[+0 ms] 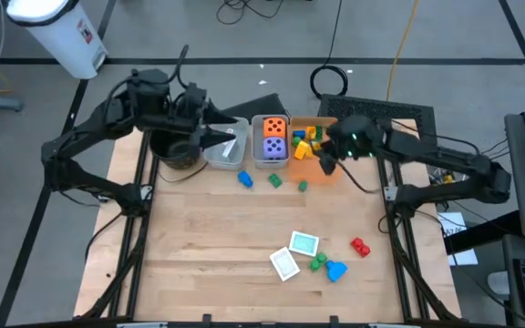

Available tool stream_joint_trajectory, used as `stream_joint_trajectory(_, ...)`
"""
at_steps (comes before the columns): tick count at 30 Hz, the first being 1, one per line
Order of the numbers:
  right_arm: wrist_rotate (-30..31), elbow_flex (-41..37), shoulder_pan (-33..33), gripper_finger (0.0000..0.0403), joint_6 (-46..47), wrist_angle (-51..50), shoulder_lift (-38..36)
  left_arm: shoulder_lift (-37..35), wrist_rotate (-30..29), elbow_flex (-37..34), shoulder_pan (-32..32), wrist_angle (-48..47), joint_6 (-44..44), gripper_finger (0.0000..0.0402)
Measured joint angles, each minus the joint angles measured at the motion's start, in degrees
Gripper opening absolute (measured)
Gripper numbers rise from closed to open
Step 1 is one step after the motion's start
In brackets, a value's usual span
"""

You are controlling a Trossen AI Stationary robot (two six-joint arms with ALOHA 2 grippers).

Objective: Pick & Place Toys
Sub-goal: Put the yellow game piece into the orange bin

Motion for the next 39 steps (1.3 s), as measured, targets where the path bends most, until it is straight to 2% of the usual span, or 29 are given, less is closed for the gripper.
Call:
stream_joint_trajectory(3,-2.4,4.9,-4.5,0.0106,-2.4,-3.3,4.9,0.1,0.1,0.0,0.0,-1.5,0.9,0.0255)
stream_joint_trajectory(10,-2.3,15.6,-12.6,0.0106,-9.1,-16.5,17.4,0.1,0.3,0.0,0.0,-4.8,2.5,0.0255)
stream_joint_trajectory(17,-2.2,18.7,-16.9,0.0105,-8.0,-21.7,26.0,0.1,0.3,0.0,0.0,-9.4,3.8,0.0255)
stream_joint_trajectory(24,-1.9,18.7,-19.4,0.0104,-6.6,-21.7,29.5,0.1,0.3,0.0,0.0,-10.4,4.4,0.0255)
stream_joint_trajectory(30,2.5,18.8,-21.8,0.0104,-14.0,-22.2,29.4,0.1,0.3,0.0,0.0,-10.5,5.5,0.0255)
stream_joint_trajectory(39,2.4,18.8,-26.8,0.0104,-28.6,-20.8,30.7,2.1,-0.6,-0.2,-0.1,-7.8,3.7,0.0255)
